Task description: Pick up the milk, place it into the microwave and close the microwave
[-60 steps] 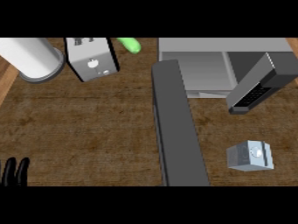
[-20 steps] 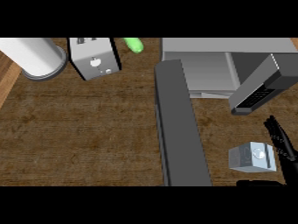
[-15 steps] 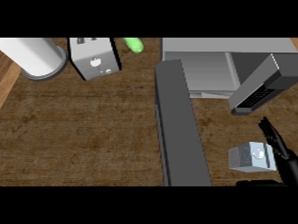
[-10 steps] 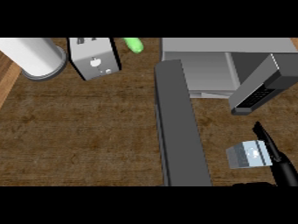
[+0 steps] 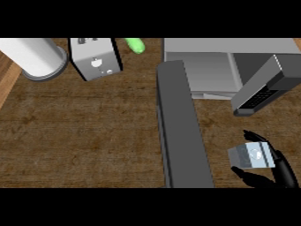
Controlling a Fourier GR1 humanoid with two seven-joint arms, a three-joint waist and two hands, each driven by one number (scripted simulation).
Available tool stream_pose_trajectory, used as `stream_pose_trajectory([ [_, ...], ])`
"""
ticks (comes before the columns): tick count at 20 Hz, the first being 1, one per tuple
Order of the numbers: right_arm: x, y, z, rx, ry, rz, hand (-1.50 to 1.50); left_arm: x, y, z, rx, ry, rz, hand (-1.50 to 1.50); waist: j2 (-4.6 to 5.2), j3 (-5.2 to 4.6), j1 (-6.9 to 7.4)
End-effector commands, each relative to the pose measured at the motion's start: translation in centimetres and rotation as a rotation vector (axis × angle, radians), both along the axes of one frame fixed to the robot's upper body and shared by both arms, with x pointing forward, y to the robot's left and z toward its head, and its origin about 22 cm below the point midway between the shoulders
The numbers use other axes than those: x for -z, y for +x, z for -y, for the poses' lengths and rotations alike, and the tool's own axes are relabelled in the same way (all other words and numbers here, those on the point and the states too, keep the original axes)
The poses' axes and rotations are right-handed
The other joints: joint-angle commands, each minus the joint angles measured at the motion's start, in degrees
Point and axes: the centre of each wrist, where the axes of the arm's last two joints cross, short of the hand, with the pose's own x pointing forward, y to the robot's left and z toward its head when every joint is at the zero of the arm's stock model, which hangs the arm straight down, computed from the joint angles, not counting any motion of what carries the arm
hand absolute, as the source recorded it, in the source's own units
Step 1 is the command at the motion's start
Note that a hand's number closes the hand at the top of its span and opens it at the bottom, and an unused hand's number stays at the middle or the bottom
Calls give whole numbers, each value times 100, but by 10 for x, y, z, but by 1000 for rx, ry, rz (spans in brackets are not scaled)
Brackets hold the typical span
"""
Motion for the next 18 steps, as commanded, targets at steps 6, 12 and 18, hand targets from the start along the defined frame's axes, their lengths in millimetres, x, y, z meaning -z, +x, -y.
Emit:
stream_pose_trajectory([
  [6, 23, 15, -2, 3, -186, -20, 150, -8, -10, -6, 19, 6, -6, -150, 13, 19, 37],
  [12, 15, 46, 2, -18, -166, 66, 150, -3, -4, -5, 23, -14, -3, -150, 23, 22, 50],
  [18, 6, 98, -40, -42, -96, 83, 150, -7, -7, -9, 59, -20, 15, -150, 88, 45, 270],
])
